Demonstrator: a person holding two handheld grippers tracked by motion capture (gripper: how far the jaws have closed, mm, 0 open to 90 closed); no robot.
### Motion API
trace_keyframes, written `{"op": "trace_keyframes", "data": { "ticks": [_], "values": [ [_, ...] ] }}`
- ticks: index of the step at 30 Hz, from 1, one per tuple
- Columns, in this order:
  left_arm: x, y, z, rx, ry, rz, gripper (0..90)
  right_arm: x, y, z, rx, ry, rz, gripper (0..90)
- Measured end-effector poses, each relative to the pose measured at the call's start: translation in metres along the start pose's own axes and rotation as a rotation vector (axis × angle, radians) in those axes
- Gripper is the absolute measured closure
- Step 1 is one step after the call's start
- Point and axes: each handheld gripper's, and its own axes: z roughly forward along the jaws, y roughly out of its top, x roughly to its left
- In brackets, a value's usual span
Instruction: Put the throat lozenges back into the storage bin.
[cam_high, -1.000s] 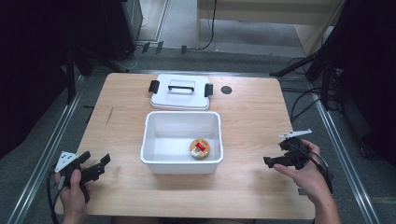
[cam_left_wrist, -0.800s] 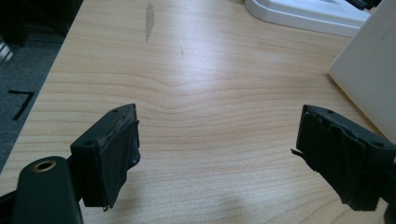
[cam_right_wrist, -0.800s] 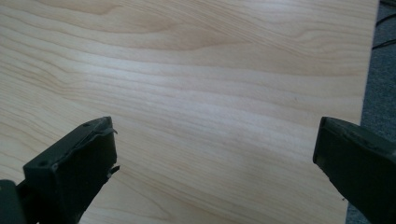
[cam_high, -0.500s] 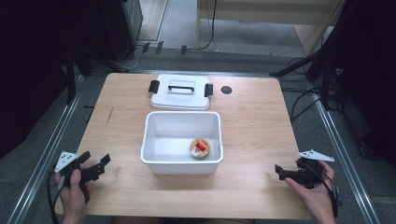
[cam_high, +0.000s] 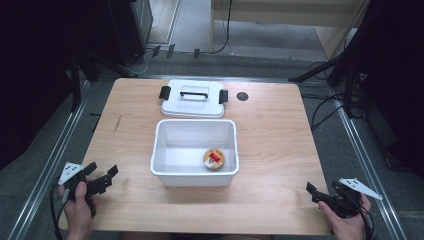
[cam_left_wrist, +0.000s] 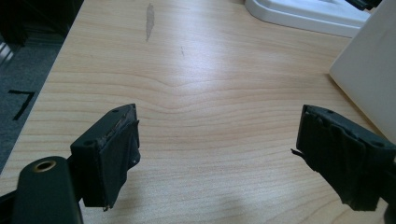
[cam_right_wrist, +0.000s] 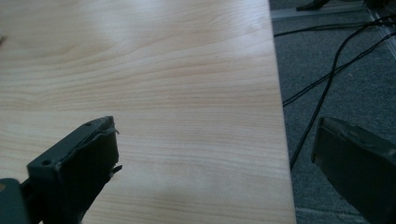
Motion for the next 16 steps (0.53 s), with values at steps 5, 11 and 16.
{"op": "trace_keyframes", "data": {
  "ticks": [5, 11, 16],
  "values": [
    [0.000, 0.000, 0.000, -0.001, -0.002, 0.003, 14.0, -0.007, -0.010, -0.010, -0.095, 0.010, 0.044, 10.2],
    [-0.001, 0.000, 0.000, 0.004, 0.000, 0.006, 14.0, -0.009, -0.013, -0.013, -0.140, 0.016, 0.077, 12.1],
    [-0.001, 0.000, 0.000, 0.005, -0.001, 0.003, 13.9, -0.006, -0.013, -0.012, -0.130, -0.006, 0.058, 13.0]
  ]
}}
